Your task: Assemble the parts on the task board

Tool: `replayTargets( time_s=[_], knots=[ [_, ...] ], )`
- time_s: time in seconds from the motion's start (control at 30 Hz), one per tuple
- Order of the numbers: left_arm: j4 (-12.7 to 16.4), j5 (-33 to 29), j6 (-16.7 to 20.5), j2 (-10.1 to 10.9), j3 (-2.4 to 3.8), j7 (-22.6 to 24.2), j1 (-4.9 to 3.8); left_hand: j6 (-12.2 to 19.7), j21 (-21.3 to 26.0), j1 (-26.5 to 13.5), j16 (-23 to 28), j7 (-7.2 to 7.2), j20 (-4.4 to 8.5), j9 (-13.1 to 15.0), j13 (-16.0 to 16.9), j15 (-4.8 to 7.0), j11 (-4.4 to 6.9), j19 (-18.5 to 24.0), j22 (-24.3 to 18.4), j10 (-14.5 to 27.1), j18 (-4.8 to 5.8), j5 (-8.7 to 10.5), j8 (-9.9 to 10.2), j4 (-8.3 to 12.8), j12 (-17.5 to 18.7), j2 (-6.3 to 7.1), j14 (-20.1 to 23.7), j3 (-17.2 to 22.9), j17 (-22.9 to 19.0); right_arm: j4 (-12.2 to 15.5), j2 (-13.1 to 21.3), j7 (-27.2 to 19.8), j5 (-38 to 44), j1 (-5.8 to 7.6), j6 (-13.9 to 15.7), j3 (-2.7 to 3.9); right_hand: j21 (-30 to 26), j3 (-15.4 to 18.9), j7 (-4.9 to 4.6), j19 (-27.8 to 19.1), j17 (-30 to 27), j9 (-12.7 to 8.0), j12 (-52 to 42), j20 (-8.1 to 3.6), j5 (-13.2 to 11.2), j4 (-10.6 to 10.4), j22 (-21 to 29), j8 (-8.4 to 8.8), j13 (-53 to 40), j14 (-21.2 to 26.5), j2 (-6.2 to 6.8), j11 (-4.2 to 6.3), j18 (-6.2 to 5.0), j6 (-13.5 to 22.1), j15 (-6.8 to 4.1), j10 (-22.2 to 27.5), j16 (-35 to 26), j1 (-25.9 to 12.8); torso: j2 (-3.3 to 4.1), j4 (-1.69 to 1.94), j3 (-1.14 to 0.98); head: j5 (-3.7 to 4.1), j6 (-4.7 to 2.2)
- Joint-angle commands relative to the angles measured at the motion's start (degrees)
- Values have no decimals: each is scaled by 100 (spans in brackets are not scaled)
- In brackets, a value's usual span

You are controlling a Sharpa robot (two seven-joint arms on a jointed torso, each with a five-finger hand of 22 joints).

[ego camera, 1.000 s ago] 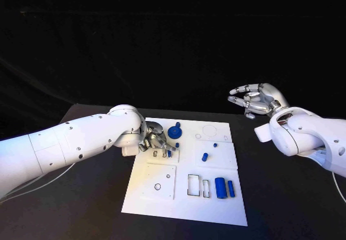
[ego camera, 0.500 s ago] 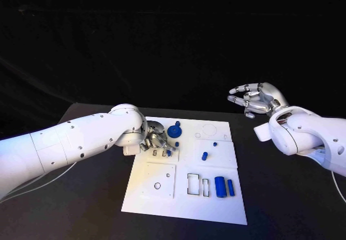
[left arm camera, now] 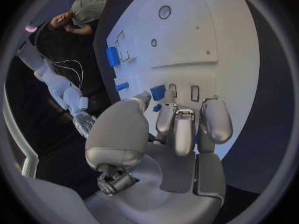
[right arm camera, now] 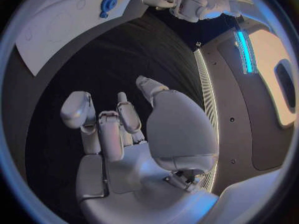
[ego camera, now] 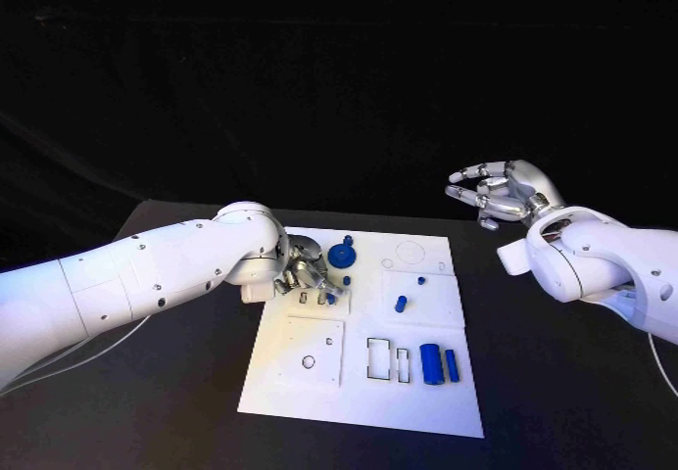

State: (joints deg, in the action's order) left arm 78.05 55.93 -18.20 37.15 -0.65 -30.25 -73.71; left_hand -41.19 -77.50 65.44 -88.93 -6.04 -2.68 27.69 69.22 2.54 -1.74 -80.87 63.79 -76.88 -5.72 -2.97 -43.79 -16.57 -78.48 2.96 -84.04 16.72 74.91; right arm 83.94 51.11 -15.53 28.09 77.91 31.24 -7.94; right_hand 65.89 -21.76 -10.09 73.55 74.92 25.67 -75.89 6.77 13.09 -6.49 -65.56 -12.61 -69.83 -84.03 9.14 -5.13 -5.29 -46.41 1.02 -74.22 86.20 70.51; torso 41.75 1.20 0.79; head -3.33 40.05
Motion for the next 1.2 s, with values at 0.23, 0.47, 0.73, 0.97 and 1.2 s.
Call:
replayTargets(
  time_s=[0.23, 0.47, 0.73, 0.97, 1.2],
  knots=[
    [-9, -143, -59, -18, -1, 8, -5, -134, -41, 739, -18, 97, -1, -22, -56, 54, 105, -4, 5, 12, 70, 8, -87, 192, 64, -124, -539, 754, 1286, -14, -12, -13, 52, -8, -58, -2, -40, 4, 6, -26, 110, -9, -6, 4, 31, -40, 5, -33, -2, -275, -43, 3, -118, 7, -24, -23, -29, -19, -5, 3, 2, 5, 16],
    [-21, -320, 29, -17, -6, 22, -5, -78, -36, 958, -16, 150, 39, 186, -112, 97, 155, -1, 7, -9, 75, 11, -410, 508, 110, 166, -537, 2084, 1276, -32, -20, -15, 52, -15, -64, -3, -40, 4, 6, -26, 110, -9, -6, 4, 31, -40, 5, -33, -2, -275, -43, 3, -118, 7, -24, -23, -29, -19, -5, 1, 1, 2, 17],
    [-6, -558, 91, 6, -6, 35, -5, -13, -34, 760, -15, 170, 46, 397, -191, 118, 180, -1, 8, -3, 73, 16, -667, 714, 155, 332, -536, 2726, 1270, -44, -22, -17, 52, -24, -71, -6, -40, 4, 6, -26, 110, -9, -6, 4, 31, -40, 5, -33, -2, -275, -43, 3, -118, 7, -24, -23, -29, -19, -4, 0, -2, -3, 12],
    [78, -685, 149, 80, 30, 55, -4, 18, -29, 631, -11, 176, 53, 497, -242, 126, 190, 1, 1, 0, 70, 9, -775, 889, 184, 423, -533, 3054, 1258, -50, -19, -21, 50, -29, -77, -8, -53, 6, 7, -30, 98, -10, -2, 2, 46, -46, 15, -41, 6, -272, -43, 5, -120, 5, -25, -22, -34, -24, -2, 1, -3, -7, -4],
    [233, -715, 398, 224, 64, 103, -2, -2, -40, 545, -12, 187, 57, 554, -210, 135, 202, -12, 23, -49, 74, 0, -843, 1018, 160, 500, -533, 3250, 1257, -52, -9, -28, 45, -36, -80, -10, -60, 9, 7, -34, 98, -11, -1, 2, 50, -50, 21, -43, 8, -272, -43, 5, -121, 5, -25, -21, -35, -30, -10, 10, -7, -13, 0]
  ],
)
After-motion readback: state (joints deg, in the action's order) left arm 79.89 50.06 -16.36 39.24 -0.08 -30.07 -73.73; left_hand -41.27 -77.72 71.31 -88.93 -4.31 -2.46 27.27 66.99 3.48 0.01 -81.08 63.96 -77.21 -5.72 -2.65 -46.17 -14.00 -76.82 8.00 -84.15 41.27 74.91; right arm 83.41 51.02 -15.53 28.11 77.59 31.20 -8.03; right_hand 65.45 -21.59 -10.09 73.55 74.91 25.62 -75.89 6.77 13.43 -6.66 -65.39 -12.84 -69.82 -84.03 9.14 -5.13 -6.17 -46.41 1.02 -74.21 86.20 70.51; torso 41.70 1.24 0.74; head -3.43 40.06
